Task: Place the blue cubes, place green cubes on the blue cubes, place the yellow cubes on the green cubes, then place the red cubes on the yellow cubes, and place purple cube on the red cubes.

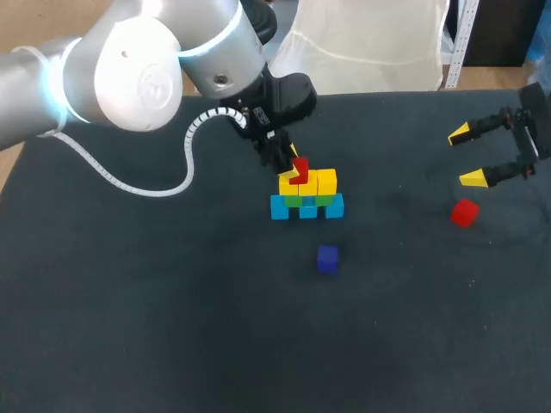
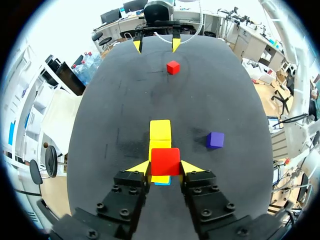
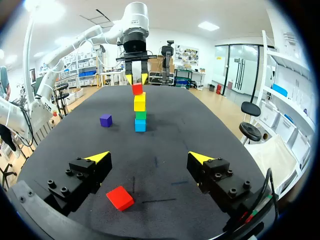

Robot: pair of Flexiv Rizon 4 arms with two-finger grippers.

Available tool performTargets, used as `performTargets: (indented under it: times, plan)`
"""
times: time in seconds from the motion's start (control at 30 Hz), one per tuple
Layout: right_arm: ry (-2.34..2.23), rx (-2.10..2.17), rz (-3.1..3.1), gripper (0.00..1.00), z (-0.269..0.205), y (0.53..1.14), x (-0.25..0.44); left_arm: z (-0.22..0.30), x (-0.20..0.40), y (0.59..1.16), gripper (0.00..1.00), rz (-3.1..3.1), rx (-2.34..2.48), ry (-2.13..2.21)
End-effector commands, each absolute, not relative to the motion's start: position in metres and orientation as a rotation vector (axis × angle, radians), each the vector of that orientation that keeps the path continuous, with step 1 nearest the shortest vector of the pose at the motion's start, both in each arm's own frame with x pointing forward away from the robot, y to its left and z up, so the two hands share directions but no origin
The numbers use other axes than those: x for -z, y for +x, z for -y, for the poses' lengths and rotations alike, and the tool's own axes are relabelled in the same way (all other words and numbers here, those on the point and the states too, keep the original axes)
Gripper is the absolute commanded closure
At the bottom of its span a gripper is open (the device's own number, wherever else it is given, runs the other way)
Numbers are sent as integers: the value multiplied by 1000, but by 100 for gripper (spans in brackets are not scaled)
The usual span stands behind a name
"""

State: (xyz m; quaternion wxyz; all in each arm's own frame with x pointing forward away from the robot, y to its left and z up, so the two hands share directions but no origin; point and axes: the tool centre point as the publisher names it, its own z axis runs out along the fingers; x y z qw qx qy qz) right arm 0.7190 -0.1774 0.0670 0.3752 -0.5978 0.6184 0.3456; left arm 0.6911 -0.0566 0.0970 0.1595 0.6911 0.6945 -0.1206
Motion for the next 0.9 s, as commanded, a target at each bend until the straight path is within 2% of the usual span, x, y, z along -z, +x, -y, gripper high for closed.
performTargets:
  times: [0.03,0.9]
  plan:
    - [-1531,-886,-1580,0,178,720,-67,55,-97,699,100,-1985,395,1992]
    - [-1531,-886,-1580,0,178,720,-67,53,-96,707,100,-2005,450,2006]
